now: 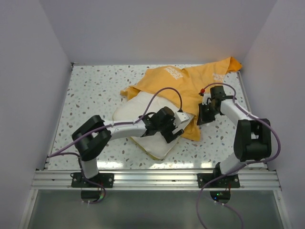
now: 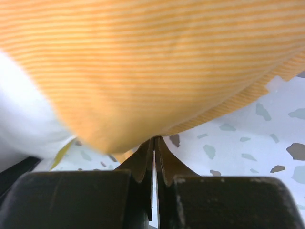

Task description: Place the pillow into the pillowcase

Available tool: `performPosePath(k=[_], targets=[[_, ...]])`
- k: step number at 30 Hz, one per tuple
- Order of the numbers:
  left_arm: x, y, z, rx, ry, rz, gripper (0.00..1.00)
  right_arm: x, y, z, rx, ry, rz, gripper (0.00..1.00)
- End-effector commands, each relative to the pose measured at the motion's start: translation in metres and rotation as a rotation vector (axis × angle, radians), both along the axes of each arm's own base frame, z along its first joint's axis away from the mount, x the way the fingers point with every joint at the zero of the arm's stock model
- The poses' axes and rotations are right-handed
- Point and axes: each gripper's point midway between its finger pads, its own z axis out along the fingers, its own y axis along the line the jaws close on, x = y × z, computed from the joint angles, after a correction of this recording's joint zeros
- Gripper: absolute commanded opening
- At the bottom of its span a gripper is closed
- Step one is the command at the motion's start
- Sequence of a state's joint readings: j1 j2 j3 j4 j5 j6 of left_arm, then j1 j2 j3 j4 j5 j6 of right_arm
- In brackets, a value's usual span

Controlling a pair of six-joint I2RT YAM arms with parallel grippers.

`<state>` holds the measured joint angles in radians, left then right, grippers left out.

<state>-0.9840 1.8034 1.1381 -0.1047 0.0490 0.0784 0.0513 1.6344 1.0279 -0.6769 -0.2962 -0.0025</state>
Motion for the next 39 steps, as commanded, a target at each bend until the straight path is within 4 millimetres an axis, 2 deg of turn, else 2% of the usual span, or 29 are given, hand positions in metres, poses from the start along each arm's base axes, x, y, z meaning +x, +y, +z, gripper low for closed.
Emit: performPosePath(k=[1, 2, 3, 5, 6, 7, 8, 10, 11, 12, 14, 15, 17, 18, 20, 22, 24, 26, 28, 30, 31, 33, 34, 35, 36, 37, 38, 39], targets=[[0.003, -0.005, -0.017, -0.006, 0.038, 0.048, 0.97, 0.001, 0.024, 0.034, 0.138, -0.091, 0.039, 0.00], [0.004, -0.006, -0.020, -0.009, 0.044, 0.053, 0.91, -0.001, 0.025, 0.040, 0.149, -0.106, 0.044, 0.00], [0.010, -0.007, -0.019, -0.020, 0.044, 0.067, 0.74, -0.003, 0.027, 0.041, 0.159, -0.101, 0.045, 0.00], [0.017, -0.010, -0.018, -0.056, 0.085, 0.085, 0.46, -0.008, 0.033, 0.045, 0.197, -0.097, 0.057, 0.00], [0.036, -0.007, -0.007, -0.102, 0.102, 0.126, 0.20, -0.012, 0.035, 0.046, 0.208, -0.086, 0.061, 0.00], [0.039, -0.012, 0.005, -0.157, 0.142, 0.099, 0.07, -0.014, 0.036, 0.046, 0.221, -0.083, 0.066, 0.00], [0.056, -0.005, 0.016, -0.200, 0.150, 0.143, 0.00, -0.016, 0.042, 0.051, 0.251, -0.084, 0.078, 0.00], [0.069, -0.011, 0.057, -0.306, 0.128, 0.116, 0.00, -0.019, 0.048, 0.058, 0.291, -0.093, 0.094, 0.00], [0.082, -0.013, 0.079, -0.362, 0.081, 0.118, 0.00, -0.021, 0.056, 0.067, 0.333, -0.104, 0.114, 0.00], [0.085, -0.014, 0.094, -0.390, 0.054, 0.113, 0.00, -0.025, 0.061, 0.072, 0.361, -0.101, 0.129, 0.00], [0.090, -0.016, 0.136, -0.493, 0.007, 0.106, 0.00, -0.029, 0.073, 0.089, 0.416, -0.129, 0.172, 0.00], [0.092, -0.016, 0.147, -0.523, -0.003, 0.113, 0.00, -0.037, 0.087, 0.108, 0.482, -0.161, 0.229, 0.00], [0.098, -0.015, 0.162, -0.576, 0.016, 0.145, 0.00, -0.047, 0.102, 0.126, 0.528, -0.202, 0.321, 0.00], [0.102, -0.016, 0.171, -0.603, 0.022, 0.154, 0.00, -0.060, 0.118, 0.143, 0.577, -0.218, 0.396, 0.00], [0.113, -0.012, 0.183, -0.654, 0.042, 0.188, 0.00, -0.077, 0.135, 0.158, 0.630, -0.219, 0.474, 0.00], [0.119, -0.011, 0.186, -0.677, 0.060, 0.209, 0.00, -0.089, 0.144, 0.173, 0.699, -0.217, 0.519, 0.00], [0.124, -0.010, 0.194, -0.715, 0.074, 0.228, 0.00, -0.096, 0.150, 0.179, 0.751, -0.207, 0.548, 0.00], [0.127, -0.012, 0.193, -0.723, 0.084, 0.243, 0.00, -0.106, 0.156, 0.184, 0.813, -0.166, 0.563, 0.00], [0.129, -0.011, 0.181, -0.705, 0.097, 0.264, 0.00, -0.111, 0.158, 0.186, 0.835, -0.160, 0.580, 0.00], [0.125, -0.004, 0.152, -0.645, 0.112, 0.280, 0.00, -0.120, 0.155, 0.191, 0.833, -0.165, 0.631, 0.00], [0.117, 0.005, 0.123, -0.584, 0.129, 0.285, 0.00, -0.123, 0.153, 0.193, 0.830, -0.168, 0.649, 0.00], [0.102, 0.017, 0.093, -0.517, 0.154, 0.277, 0.00, -0.132, 0.149, 0.197, 0.822, -0.170, 0.688, 0.00], [0.090, 0.020, 0.078, -0.490, 0.180, 0.250, 0.00, -0.134, 0.148, 0.198, 0.821, -0.172, 0.695, 0.00], [0.072, 0.033, 0.046, -0.425, 0.224, 0.236, 0.00, -0.135, 0.148, 0.199, 0.819, -0.176, 0.697, 0.00], [0.061, 0.036, 0.038, -0.407, 0.243, 0.209, 0.00, -0.133, 0.147, 0.200, 0.806, -0.186, 0.695, 0.06], [0.048, 0.041, 0.026, -0.380, 0.277, 0.175, 0.00, -0.128, 0.147, 0.200, 0.786, -0.200, 0.691, 0.20], [0.029, 0.052, 0.007, -0.339, 0.300, 0.133, 0.00, -0.121, 0.147, 0.201, 0.764, -0.209, 0.672, 0.39], [0.019, 0.055, 0.010, -0.337, 0.299, 0.087, 0.00, -0.102, 0.142, 0.201, 0.678, -0.244, 0.656, 0.52]])
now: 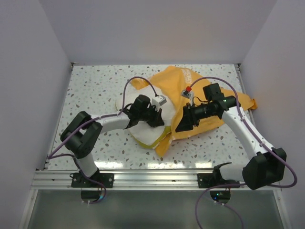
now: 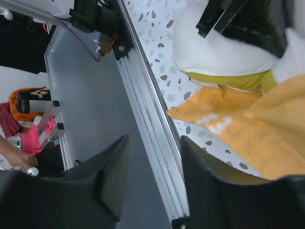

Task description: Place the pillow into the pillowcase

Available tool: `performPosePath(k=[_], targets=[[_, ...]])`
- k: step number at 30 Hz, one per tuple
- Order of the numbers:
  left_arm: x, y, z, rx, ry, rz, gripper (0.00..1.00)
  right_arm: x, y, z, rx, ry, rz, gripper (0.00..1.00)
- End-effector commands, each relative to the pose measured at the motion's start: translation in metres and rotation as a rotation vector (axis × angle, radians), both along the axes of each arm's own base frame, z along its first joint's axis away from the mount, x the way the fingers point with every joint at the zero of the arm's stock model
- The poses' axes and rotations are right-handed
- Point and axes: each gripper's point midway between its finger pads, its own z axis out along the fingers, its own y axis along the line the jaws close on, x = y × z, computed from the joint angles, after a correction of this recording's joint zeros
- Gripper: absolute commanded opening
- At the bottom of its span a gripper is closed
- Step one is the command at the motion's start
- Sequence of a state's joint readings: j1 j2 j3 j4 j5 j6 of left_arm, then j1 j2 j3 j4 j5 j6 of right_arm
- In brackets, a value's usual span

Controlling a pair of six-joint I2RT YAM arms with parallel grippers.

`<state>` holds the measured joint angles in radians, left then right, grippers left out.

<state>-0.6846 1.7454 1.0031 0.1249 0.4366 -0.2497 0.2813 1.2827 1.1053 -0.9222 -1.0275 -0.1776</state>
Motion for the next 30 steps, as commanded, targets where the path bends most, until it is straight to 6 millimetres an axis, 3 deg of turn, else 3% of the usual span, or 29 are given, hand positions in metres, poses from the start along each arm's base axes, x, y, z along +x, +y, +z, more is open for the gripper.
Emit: performPosePath(k=[1, 2, 3, 5, 6, 9, 10, 11, 12, 13, 14, 15, 17, 22, 25, 26, 29, 30], targets=[[-0.040, 0.018, -0.012, 0.020, -0.034, -0.183, 0.00, 0.019, 0.001, 0.033, -0.021, -0.109, 0.001, 0.56], [-0.054, 0.028, -0.020, 0.050, -0.032, -0.237, 0.23, 0.033, -0.002, 0.032, -0.065, -0.120, -0.044, 0.58], [-0.059, 0.031, -0.003, 0.027, -0.065, -0.254, 0.40, 0.064, -0.007, 0.031, -0.144, -0.189, -0.115, 0.59], [-0.071, 0.042, 0.007, 0.039, -0.110, -0.307, 0.75, 0.100, -0.013, 0.029, -0.211, -0.219, -0.241, 0.59], [-0.071, 0.045, 0.029, 0.015, -0.165, -0.301, 0.81, 0.133, -0.020, 0.025, -0.286, -0.291, -0.326, 0.59], [-0.054, 0.058, 0.062, -0.019, -0.176, -0.251, 0.84, 0.175, -0.013, 0.027, -0.336, -0.366, -0.426, 0.63], [-0.049, 0.063, 0.068, -0.039, -0.159, -0.233, 0.84, 0.191, -0.014, 0.006, -0.415, -0.352, -0.451, 0.65], [-0.032, 0.076, 0.076, -0.051, -0.153, -0.162, 0.84, 0.194, -0.003, -0.004, -0.454, -0.356, -0.426, 0.66], [-0.024, 0.082, 0.080, -0.052, -0.163, -0.130, 0.85, 0.203, 0.003, 0.000, -0.469, -0.370, -0.432, 0.67], [-0.012, 0.092, 0.077, -0.014, -0.174, -0.066, 0.85, 0.208, 0.009, -0.006, -0.486, -0.365, -0.430, 0.71], [-0.001, 0.101, 0.079, 0.004, -0.186, -0.013, 0.85, 0.215, 0.015, -0.029, -0.543, -0.337, -0.426, 0.72], [0.004, 0.108, 0.077, 0.015, -0.185, 0.017, 0.86, 0.224, 0.020, -0.026, -0.548, -0.355, -0.434, 0.72], [0.017, 0.127, 0.071, 0.003, -0.140, 0.122, 0.86, 0.234, 0.027, -0.049, -0.614, -0.350, -0.433, 0.72], [0.045, 0.151, 0.063, 0.010, -0.127, 0.260, 0.88, 0.255, 0.036, -0.072, -0.695, -0.376, -0.447, 0.66], [0.063, 0.163, 0.054, 0.040, -0.107, 0.344, 0.88, 0.259, 0.035, -0.087, -0.738, -0.375, -0.432, 0.47], [0.068, 0.167, 0.051, 0.046, -0.095, 0.373, 0.87, 0.259, 0.034, -0.088, -0.741, -0.375, -0.433, 0.30], [0.072, 0.186, 0.031, 0.031, -0.001, 0.452, 0.87, 0.257, 0.038, -0.085, -0.725, -0.374, -0.420, 0.01], [0.068, 0.187, 0.026, 0.009, 0.032, 0.448, 0.87, 0.254, 0.040, -0.080, -0.709, -0.369, -0.408, 0.00]])
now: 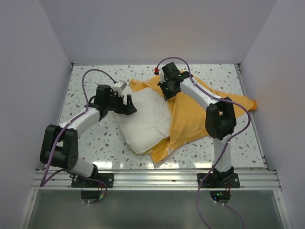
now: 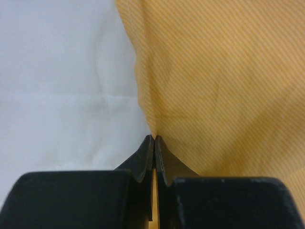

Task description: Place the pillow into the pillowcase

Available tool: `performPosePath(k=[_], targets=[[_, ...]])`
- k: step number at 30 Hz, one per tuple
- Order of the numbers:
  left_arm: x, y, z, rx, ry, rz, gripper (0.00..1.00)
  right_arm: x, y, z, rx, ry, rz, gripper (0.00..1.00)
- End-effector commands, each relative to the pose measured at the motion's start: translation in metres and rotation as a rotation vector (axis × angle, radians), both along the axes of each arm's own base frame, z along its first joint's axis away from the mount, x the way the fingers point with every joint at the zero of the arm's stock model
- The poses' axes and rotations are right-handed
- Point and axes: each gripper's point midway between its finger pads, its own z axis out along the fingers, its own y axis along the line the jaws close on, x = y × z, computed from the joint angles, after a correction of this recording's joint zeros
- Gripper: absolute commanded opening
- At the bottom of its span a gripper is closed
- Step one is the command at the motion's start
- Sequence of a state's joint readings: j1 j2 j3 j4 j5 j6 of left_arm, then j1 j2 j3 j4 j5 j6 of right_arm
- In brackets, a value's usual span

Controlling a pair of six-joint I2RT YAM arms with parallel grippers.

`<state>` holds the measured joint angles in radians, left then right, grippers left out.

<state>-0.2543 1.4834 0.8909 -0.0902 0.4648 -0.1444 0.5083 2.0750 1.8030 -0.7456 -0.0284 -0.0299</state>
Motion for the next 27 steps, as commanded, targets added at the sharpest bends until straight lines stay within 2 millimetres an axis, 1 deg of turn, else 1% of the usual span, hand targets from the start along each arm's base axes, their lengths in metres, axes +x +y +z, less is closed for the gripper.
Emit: performPosePath(k=[1, 3, 4, 5, 6, 7, 9, 10, 11, 12, 13, 14, 15, 16, 17, 18, 19, 20, 21, 22, 23, 24, 25, 26, 27], targets=[[0.010, 0.029, -0.009, -0.075, 0.054, 0.132, 0.87, 0.007, 0.012, 0.034, 0.067, -0.057, 0.031, 0.00], [-0.001, 0.035, -0.008, -0.145, 0.094, 0.145, 0.87, -0.004, 0.023, 0.042, 0.139, -0.031, 0.076, 0.00], [-0.004, 0.043, -0.010, -0.173, 0.082, 0.165, 0.88, -0.016, 0.039, 0.058, 0.233, -0.014, 0.125, 0.00], [-0.009, 0.044, -0.005, -0.182, 0.067, 0.159, 0.89, -0.023, 0.047, 0.061, 0.274, -0.001, 0.151, 0.00], [-0.019, 0.044, -0.015, -0.186, 0.086, 0.151, 0.90, -0.029, 0.053, 0.067, 0.312, 0.006, 0.175, 0.00], [-0.024, 0.043, -0.019, -0.200, 0.101, 0.163, 0.90, -0.044, 0.067, 0.077, 0.381, 0.035, 0.210, 0.00], [-0.034, 0.039, -0.035, -0.247, 0.141, 0.175, 0.90, -0.057, 0.082, 0.084, 0.433, 0.063, 0.261, 0.00], [-0.034, 0.038, -0.039, -0.261, 0.163, 0.189, 0.90, -0.069, 0.095, 0.089, 0.468, 0.088, 0.300, 0.00], [-0.034, 0.038, -0.047, -0.257, 0.185, 0.192, 0.90, -0.077, 0.102, 0.092, 0.491, 0.102, 0.326, 0.00], [-0.031, 0.035, -0.045, -0.270, 0.195, 0.173, 0.88, -0.084, 0.109, 0.094, 0.509, 0.113, 0.349, 0.00], [-0.031, 0.031, -0.048, -0.284, 0.217, 0.162, 0.85, -0.096, 0.121, 0.100, 0.534, 0.127, 0.378, 0.00], [-0.033, 0.026, -0.056, -0.308, 0.264, 0.145, 0.80, -0.108, 0.132, 0.106, 0.565, 0.142, 0.424, 0.00], [-0.031, 0.014, -0.045, -0.386, 0.267, 0.093, 0.61, -0.126, 0.148, 0.109, 0.576, 0.161, 0.476, 0.00], [-0.030, 0.008, -0.041, -0.424, 0.272, 0.072, 0.52, -0.138, 0.159, 0.120, 0.600, 0.166, 0.519, 0.00], [-0.029, 0.003, -0.038, -0.459, 0.276, 0.059, 0.45, -0.156, 0.170, 0.129, 0.640, 0.205, 0.583, 0.00], [-0.026, -0.008, -0.019, -0.513, 0.199, -0.015, 0.34, -0.173, 0.180, 0.141, 0.674, 0.221, 0.634, 0.00], [-0.027, -0.015, -0.003, -0.566, 0.191, -0.035, 0.29, -0.204, 0.194, 0.154, 0.699, 0.242, 0.716, 0.00], [-0.030, -0.021, 0.020, -0.594, 0.127, -0.087, 0.24, -0.222, 0.197, 0.169, 0.724, 0.227, 0.769, 0.00], [-0.034, -0.029, 0.035, -0.612, 0.086, -0.124, 0.15, -0.238, 0.201, 0.171, 0.726, 0.239, 0.808, 0.00], [-0.037, -0.030, 0.048, -0.617, 0.054, -0.140, 0.09, -0.243, 0.198, 0.167, 0.729, 0.271, 0.798, 0.00], [-0.041, -0.031, 0.051, -0.624, 0.061, -0.152, 0.05, -0.238, 0.195, 0.166, 0.732, 0.264, 0.779, 0.00], [-0.047, -0.028, 0.045, -0.619, 0.085, -0.145, 0.00, -0.221, 0.187, 0.158, 0.710, 0.243, 0.729, 0.00], [-0.050, -0.024, 0.045, -0.608, 0.086, -0.139, 0.00, -0.213, 0.180, 0.146, 0.688, 0.252, 0.686, 0.00], [-0.055, -0.017, 0.034, -0.594, 0.138, -0.111, 0.00, -0.203, 0.174, 0.141, 0.676, 0.248, 0.645, 0.00], [-0.059, -0.012, 0.026, -0.566, 0.134, -0.116, 0.00, -0.184, 0.160, 0.138, 0.662, 0.230, 0.550, 0.00]])
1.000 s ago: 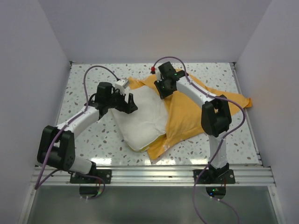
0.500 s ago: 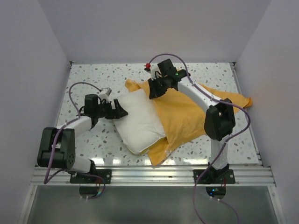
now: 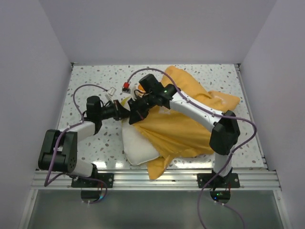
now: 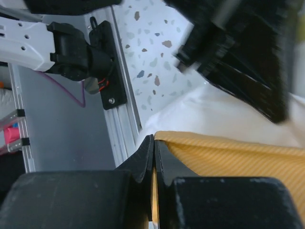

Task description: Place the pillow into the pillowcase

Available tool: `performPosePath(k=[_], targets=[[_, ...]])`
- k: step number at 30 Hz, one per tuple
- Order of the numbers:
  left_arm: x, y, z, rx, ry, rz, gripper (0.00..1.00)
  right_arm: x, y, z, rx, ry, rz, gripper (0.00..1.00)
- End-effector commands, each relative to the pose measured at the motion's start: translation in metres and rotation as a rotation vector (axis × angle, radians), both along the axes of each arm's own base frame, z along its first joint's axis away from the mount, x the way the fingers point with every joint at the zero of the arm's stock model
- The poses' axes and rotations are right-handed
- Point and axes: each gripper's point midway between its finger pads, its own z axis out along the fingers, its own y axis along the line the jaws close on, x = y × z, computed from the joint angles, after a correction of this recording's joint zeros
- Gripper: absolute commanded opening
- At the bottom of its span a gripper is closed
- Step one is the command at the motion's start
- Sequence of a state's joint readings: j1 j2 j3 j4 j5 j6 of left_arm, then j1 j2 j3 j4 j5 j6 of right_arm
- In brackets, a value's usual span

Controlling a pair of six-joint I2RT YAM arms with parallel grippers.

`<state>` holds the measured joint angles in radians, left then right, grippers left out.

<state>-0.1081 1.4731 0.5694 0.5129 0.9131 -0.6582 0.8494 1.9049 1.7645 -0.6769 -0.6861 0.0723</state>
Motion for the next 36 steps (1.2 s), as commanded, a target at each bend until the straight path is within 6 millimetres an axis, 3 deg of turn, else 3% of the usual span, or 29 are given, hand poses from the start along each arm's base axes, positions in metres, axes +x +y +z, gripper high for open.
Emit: performPosePath(k=[1, 3, 5, 7, 8, 9, 10, 11, 12, 13, 15, 16, 17, 19, 21, 22, 23, 24, 25, 26, 27, 32, 36], targets=[[-0.022, 0.003, 0.009, -0.009, -0.032, -0.083, 0.00, 0.026, -0.032, 0.020, 0.055, 0.045, -0.139, 0.00], [-0.033, 0.012, -0.007, 0.036, 0.019, -0.105, 0.00, 0.042, -0.050, 0.015, 0.020, 0.006, -0.246, 0.00], [-0.049, 0.018, -0.027, 0.085, 0.126, -0.117, 0.00, 0.052, -0.072, -0.015, -0.102, -0.052, -0.329, 0.00], [-0.052, 0.022, -0.039, 0.155, 0.092, -0.173, 0.00, 0.057, -0.094, -0.041, -0.234, -0.107, -0.344, 0.05], [-0.062, 0.026, -0.049, 0.193, 0.147, -0.189, 0.08, 0.059, -0.101, -0.048, -0.282, -0.120, -0.340, 0.17], [-0.055, 0.029, -0.047, 0.244, 0.063, -0.228, 0.17, 0.062, -0.109, -0.054, -0.326, -0.144, -0.320, 0.28], [-0.055, 0.032, -0.048, 0.273, 0.041, -0.250, 0.26, 0.066, -0.117, -0.057, -0.392, -0.144, -0.308, 0.54], [-0.052, 0.036, -0.046, 0.287, 0.033, -0.247, 0.39, 0.072, -0.121, -0.054, -0.406, -0.150, -0.311, 0.63], [-0.043, 0.038, -0.036, 0.303, -0.038, -0.260, 0.42, 0.087, -0.129, -0.049, -0.402, -0.150, -0.351, 0.66], [-0.038, 0.038, -0.028, 0.314, -0.089, -0.264, 0.46, 0.104, -0.127, -0.034, -0.355, -0.177, -0.390, 0.75], [-0.024, 0.040, -0.008, 0.348, -0.195, -0.274, 0.55, 0.137, -0.138, -0.018, -0.305, -0.204, -0.483, 0.80], [-0.018, 0.041, -0.001, 0.361, -0.228, -0.275, 0.57, 0.156, -0.135, -0.001, -0.254, -0.229, -0.540, 0.82], [-0.007, 0.044, 0.009, 0.391, -0.267, -0.256, 0.60, 0.172, -0.139, -0.009, -0.281, -0.244, -0.582, 0.82], [0.007, 0.048, 0.012, 0.427, -0.279, -0.217, 0.64, 0.197, -0.136, -0.005, -0.282, -0.285, -0.619, 0.82], [0.024, 0.055, 0.012, 0.478, -0.297, -0.170, 0.68, 0.216, -0.132, -0.040, -0.350, -0.263, -0.632, 0.83], [0.030, 0.057, 0.009, 0.487, -0.289, -0.153, 0.72, 0.225, -0.128, -0.037, -0.345, -0.276, -0.642, 0.83], [0.040, 0.061, 0.010, 0.514, -0.297, -0.122, 0.81, 0.233, -0.126, -0.068, -0.394, -0.242, -0.639, 0.83], [0.045, 0.062, 0.004, 0.519, -0.282, -0.121, 0.83, 0.240, -0.123, -0.068, -0.392, -0.252, -0.646, 0.83], [0.048, 0.063, 0.002, 0.524, -0.276, -0.118, 0.85, 0.243, -0.121, -0.076, -0.401, -0.243, -0.643, 0.83], [0.052, 0.063, 0.001, 0.531, -0.281, -0.112, 1.00, 0.245, -0.120, -0.086, -0.408, -0.232, -0.639, 0.83], [0.054, 0.063, -0.001, 0.530, -0.276, -0.109, 1.00, 0.246, -0.117, -0.101, -0.420, -0.211, -0.632, 0.83], [0.060, 0.053, -0.018, 0.547, -0.268, -0.144, 1.00, 0.249, -0.111, -0.130, -0.428, -0.176, -0.628, 0.82], [0.054, 0.035, -0.040, 0.523, -0.230, -0.193, 1.00, 0.241, -0.111, -0.153, -0.449, -0.121, -0.609, 0.78]])
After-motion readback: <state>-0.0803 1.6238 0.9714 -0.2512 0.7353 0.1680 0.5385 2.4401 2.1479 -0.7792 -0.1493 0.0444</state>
